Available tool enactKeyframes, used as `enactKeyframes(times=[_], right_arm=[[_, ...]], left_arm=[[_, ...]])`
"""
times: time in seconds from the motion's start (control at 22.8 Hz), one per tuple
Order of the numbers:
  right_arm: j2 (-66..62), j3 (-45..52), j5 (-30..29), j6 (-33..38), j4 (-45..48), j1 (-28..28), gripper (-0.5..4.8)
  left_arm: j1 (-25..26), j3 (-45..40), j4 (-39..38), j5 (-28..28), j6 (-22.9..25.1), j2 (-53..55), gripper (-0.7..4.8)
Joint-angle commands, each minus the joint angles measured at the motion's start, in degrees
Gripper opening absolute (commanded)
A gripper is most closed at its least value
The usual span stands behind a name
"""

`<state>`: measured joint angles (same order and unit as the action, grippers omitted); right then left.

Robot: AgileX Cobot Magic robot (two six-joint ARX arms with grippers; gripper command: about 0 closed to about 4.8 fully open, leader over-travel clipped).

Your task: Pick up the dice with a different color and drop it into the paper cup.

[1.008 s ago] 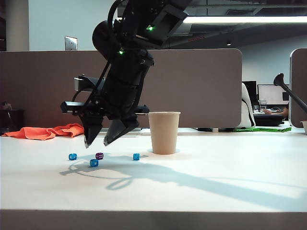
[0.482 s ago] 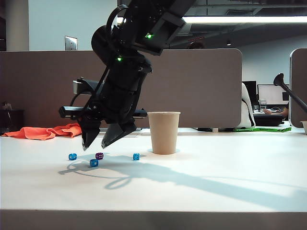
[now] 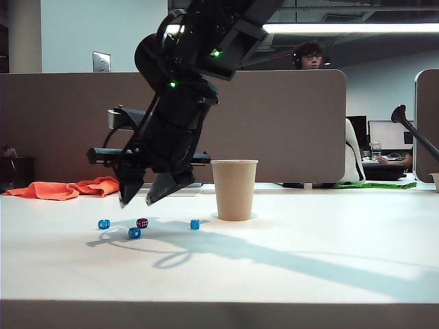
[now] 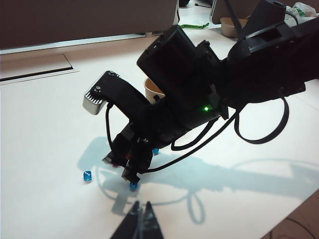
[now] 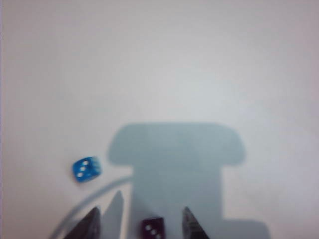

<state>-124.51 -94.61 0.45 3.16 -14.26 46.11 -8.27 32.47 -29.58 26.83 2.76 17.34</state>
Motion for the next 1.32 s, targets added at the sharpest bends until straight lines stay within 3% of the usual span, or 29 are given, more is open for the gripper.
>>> enactKeyframes(times=[0.04, 1.32], right_arm=[[-0.24, -0.20, 0.90, 0.09, 0.76, -0.52, 2.12], [-2.19, -0.20, -1.73, 0.09, 1.49, -0.46, 2.11]], left_arm=[[-0.04, 0.31, 0.55, 0.20, -0.22, 0.02, -0.06], [-0.04, 0.31, 0.57, 0.22, -0.22, 0.02, -0.06]])
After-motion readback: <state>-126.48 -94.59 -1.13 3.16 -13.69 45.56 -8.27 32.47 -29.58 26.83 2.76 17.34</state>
